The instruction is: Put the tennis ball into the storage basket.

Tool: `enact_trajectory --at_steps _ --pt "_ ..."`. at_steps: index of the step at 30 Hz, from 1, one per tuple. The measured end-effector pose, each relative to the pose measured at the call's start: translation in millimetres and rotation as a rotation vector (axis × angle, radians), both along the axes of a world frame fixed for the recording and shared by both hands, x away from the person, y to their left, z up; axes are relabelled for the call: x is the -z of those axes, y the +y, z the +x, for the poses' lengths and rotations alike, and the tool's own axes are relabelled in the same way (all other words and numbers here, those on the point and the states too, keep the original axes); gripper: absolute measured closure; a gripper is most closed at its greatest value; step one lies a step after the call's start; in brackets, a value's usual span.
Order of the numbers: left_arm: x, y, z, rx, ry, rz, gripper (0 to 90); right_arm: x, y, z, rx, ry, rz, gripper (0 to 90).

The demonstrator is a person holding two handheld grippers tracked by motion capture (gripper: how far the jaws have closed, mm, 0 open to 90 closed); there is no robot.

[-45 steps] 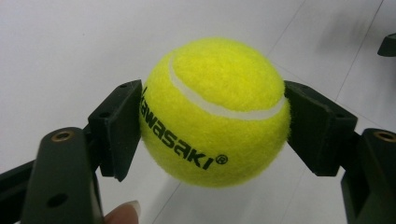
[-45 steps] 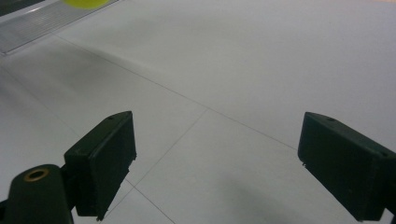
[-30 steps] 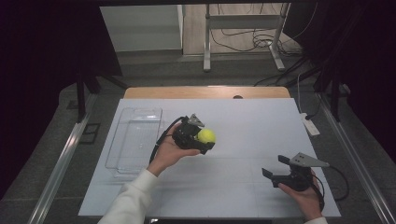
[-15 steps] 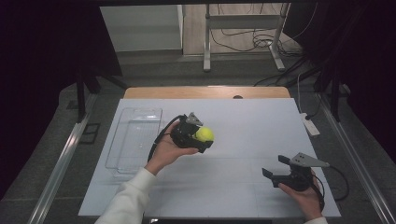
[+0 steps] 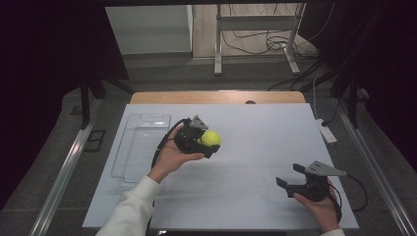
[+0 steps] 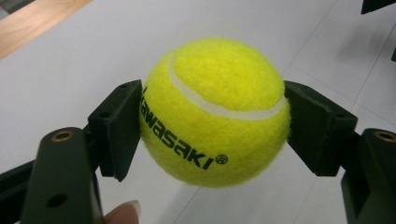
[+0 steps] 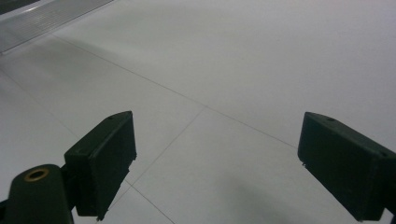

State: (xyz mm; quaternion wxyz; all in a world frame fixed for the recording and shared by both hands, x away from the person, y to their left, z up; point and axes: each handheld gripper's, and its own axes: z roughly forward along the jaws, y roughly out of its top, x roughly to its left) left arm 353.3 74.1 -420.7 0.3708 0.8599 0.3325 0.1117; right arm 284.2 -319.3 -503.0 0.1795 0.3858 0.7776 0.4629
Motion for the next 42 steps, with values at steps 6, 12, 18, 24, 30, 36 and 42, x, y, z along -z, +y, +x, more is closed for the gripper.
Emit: enact_trajectory --at_steps 6,12,18,24,30,36,42 --pt "-1.2 5.0 0.8 -0.013 -0.006 -0.003 25.6 -0.1 -0.1 -0.2 -0.001 -0.001 0.004 11.6" --pt "-3.9 11.6 1.6 -0.028 -0.016 -0.007 25.6 -0.1 -0.1 -0.1 -0.001 0.000 0.003 11.6" --pt "-5.4 17.4 2.1 -0.044 -0.019 -0.013 25.6 -0.3 -0.2 -0.1 0.000 0.000 0.001 11.7" --pt "-7.2 24.8 3.3 -0.061 -0.027 -0.010 25.6 -0.2 -0.2 -0.1 -0.001 -0.001 0.004 11.7" --pt "-7.0 29.6 3.7 -0.073 -0.030 -0.014 25.6 -0.1 -0.1 -0.1 -0.001 -0.002 0.003 11.7" --pt "-5.9 34.4 4.7 -0.087 -0.031 -0.014 25.6 -0.2 -0.1 -0.3 -0.001 -0.002 0.004 11.7" --pt "-6.1 39.3 5.4 -0.100 -0.036 -0.015 25.6 -0.2 0.0 -0.3 0.000 -0.002 0.003 11.7"
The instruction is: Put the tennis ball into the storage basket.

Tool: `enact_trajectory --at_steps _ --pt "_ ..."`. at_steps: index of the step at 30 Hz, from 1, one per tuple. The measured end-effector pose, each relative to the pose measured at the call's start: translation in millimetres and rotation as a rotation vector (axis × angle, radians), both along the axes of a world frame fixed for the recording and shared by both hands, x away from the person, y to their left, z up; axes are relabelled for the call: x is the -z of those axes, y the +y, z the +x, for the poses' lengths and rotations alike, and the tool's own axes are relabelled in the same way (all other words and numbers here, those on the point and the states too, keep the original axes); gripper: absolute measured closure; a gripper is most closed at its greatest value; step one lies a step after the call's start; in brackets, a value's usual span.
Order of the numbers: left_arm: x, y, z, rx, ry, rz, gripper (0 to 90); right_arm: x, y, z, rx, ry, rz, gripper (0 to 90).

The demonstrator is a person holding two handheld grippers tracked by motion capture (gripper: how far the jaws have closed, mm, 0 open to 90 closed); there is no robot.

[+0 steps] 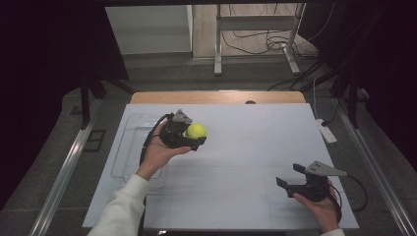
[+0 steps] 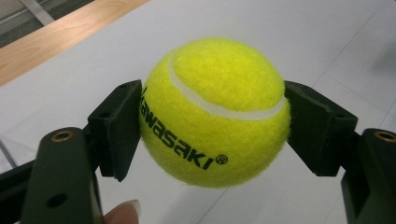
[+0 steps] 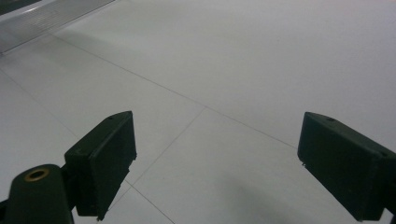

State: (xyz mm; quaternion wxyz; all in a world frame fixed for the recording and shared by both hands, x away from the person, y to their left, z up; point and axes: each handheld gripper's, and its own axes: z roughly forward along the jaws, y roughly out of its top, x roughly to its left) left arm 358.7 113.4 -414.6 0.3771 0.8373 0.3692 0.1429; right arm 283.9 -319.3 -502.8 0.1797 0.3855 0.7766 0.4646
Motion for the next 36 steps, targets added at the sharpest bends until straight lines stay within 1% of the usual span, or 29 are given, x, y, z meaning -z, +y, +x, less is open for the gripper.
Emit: enact_trajectory --at_steps 15,36 --pt "0.3 11.7 1.5 -0.026 -0.002 0.000 25.6 0.0 -0.3 0.0 0.002 0.000 0.000 11.7" --pt "-0.2 32.9 2.6 -0.081 -0.009 -0.013 25.6 0.1 -0.1 0.0 0.003 0.001 -0.001 11.7"
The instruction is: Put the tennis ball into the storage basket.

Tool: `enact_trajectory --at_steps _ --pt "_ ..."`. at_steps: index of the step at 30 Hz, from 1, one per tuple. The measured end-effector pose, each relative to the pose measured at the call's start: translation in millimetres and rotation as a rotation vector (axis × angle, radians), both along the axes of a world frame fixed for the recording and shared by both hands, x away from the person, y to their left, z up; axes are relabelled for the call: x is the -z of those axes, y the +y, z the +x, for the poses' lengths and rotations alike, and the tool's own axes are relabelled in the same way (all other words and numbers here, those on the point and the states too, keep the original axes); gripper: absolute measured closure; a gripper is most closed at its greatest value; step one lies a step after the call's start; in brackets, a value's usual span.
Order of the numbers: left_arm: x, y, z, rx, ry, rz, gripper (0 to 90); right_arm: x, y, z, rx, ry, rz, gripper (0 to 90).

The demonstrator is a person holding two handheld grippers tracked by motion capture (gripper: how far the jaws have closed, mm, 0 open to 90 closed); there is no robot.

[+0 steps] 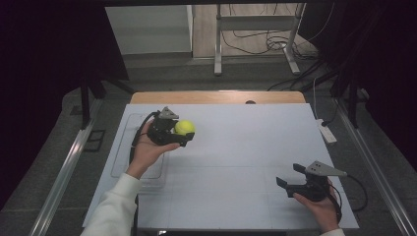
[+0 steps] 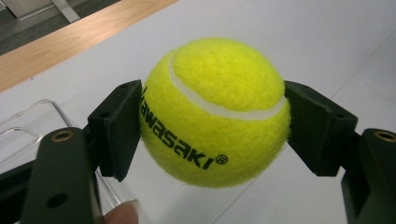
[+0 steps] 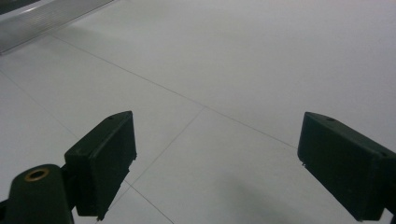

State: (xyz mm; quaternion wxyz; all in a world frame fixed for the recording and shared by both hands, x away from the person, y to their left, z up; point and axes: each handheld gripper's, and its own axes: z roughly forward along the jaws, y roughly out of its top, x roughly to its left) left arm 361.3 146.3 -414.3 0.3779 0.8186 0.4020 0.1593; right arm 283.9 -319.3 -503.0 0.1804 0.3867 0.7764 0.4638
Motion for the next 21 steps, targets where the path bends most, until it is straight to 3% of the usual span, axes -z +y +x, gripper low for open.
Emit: enact_trajectory --at_steps 21 --pt "-0.8 27.7 4.3 -0.072 -0.009 -0.016 25.6 0.1 0.0 -0.1 -0.001 0.000 0.000 11.7"
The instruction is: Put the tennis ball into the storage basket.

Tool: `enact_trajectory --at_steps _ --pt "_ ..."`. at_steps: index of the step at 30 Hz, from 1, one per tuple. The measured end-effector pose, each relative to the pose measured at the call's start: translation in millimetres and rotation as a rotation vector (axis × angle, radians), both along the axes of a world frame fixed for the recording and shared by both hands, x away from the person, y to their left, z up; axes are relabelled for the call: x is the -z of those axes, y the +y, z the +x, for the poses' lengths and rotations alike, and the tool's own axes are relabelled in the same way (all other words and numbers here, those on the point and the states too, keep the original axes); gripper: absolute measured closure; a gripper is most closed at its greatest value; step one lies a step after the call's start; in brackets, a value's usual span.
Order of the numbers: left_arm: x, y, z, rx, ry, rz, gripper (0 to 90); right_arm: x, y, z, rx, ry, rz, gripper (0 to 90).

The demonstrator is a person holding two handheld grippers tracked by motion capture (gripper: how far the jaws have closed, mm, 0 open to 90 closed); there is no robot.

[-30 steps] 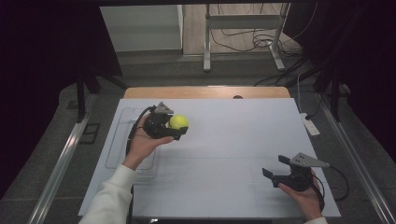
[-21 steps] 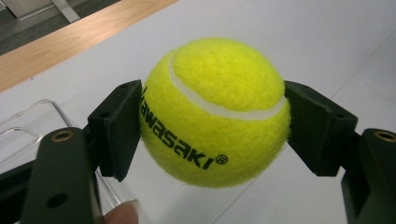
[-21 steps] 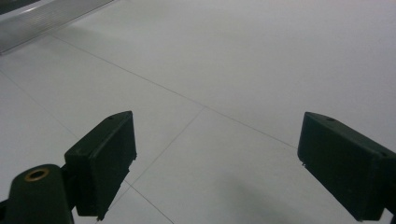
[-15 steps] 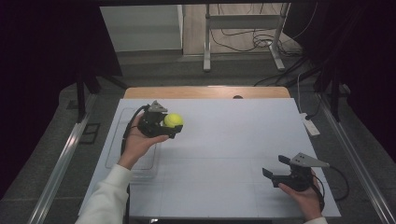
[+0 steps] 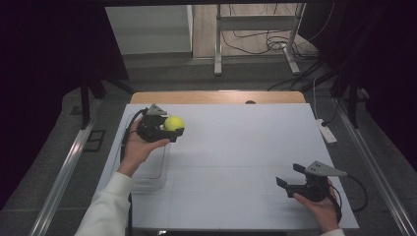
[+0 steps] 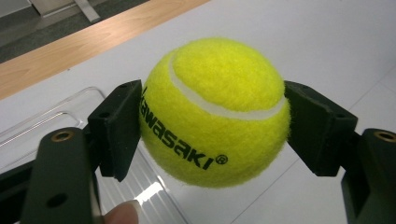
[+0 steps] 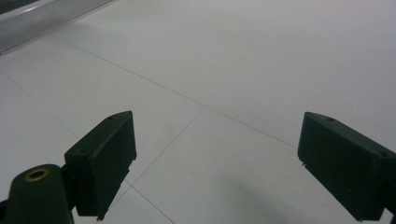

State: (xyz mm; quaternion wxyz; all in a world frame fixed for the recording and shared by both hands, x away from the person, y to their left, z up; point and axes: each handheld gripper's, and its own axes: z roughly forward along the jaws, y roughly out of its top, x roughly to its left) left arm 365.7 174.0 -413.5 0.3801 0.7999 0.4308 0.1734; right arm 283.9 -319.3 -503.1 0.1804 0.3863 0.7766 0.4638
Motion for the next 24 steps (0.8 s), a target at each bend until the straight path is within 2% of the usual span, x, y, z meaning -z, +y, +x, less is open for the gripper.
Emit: enact_trajectory --at_steps 24 --pt "3.0 28.8 5.3 -0.080 -0.001 -0.009 25.6 0.0 -0.3 0.0 0.003 0.001 0.001 11.7"
